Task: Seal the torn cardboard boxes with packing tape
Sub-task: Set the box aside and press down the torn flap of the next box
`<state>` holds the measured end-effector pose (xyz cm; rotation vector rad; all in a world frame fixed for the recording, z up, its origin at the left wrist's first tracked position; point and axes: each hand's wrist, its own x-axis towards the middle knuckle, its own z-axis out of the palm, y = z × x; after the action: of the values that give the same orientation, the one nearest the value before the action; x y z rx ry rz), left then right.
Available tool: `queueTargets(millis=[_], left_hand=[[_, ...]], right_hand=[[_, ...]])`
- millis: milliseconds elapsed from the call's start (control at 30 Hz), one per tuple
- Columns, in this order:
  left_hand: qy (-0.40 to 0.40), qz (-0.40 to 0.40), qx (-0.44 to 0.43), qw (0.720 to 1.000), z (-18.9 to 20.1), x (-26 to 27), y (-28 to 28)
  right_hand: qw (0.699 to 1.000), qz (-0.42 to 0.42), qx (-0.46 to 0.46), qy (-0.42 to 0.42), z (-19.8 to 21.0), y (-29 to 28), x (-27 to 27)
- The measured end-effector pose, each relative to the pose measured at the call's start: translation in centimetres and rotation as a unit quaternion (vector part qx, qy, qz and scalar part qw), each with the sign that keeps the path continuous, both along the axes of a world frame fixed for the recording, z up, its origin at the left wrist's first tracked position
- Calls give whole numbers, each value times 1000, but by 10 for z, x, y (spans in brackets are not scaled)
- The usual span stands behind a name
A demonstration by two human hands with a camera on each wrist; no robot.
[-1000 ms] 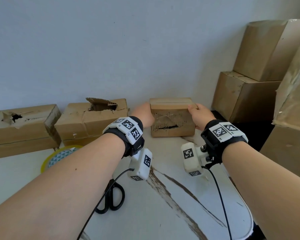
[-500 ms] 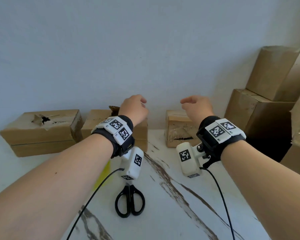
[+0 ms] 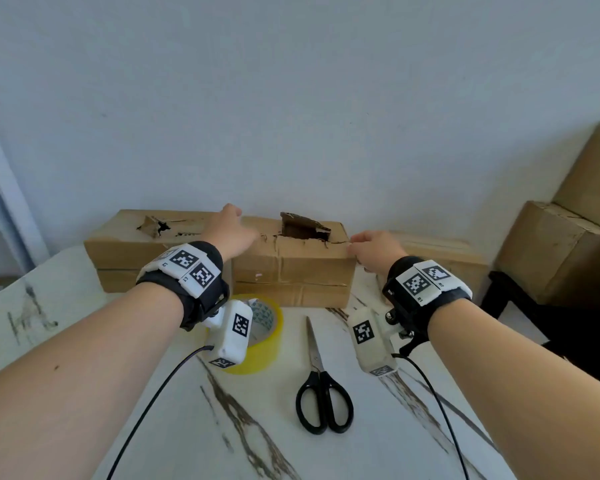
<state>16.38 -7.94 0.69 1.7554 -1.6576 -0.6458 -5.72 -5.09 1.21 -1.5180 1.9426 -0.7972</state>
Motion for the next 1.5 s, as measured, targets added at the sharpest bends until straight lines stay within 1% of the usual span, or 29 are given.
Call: queueTargets(millis=[67, 167, 233, 333, 400, 533, 833, 967, 1067, 1167, 1233, 1333, 1500], left_hand=[[5, -10, 40, 999, -4, 1, 4], [24, -9, 51, 998, -9, 0, 9], [43, -11, 66, 997, -11, -1, 10], [83, -9, 82, 993, -13, -2, 11], [91, -8, 78, 993, -14, -2, 13], [119, 0, 51, 992, -9, -9, 20], [162, -3, -25, 986, 20, -13, 49], [176, -17, -44, 983, 24, -21, 68], [177, -22, -52, 983, 25, -29, 85], [153, -32, -49, 986, 27, -41, 99], [137, -47, -34, 989, 26, -52, 103], [136, -72, -3, 988, 24, -69, 108], [151, -119, 54, 980, 12, -101, 116]], right_hand=[[1000, -2, 7, -2, -4, -1, 4], [999, 0, 33, -12, -10, 1, 8], [997, -3, 60, -54, -13, 2, 10], [989, -25, 71, -126, -15, 4, 12], [987, -29, 70, -144, -15, 4, 13], [987, -24, 41, -151, -9, 9, 12], [978, -56, -42, -196, 21, 43, 4], [973, -81, -63, -205, 29, 69, -8], [970, -104, -68, -208, 28, 91, -21], [971, -120, -68, -195, 26, 114, -39], [973, -124, -61, -185, 25, 128, -53], [972, -134, -42, -187, 24, 147, -75], [976, -154, 5, -152, 16, 165, -109]])
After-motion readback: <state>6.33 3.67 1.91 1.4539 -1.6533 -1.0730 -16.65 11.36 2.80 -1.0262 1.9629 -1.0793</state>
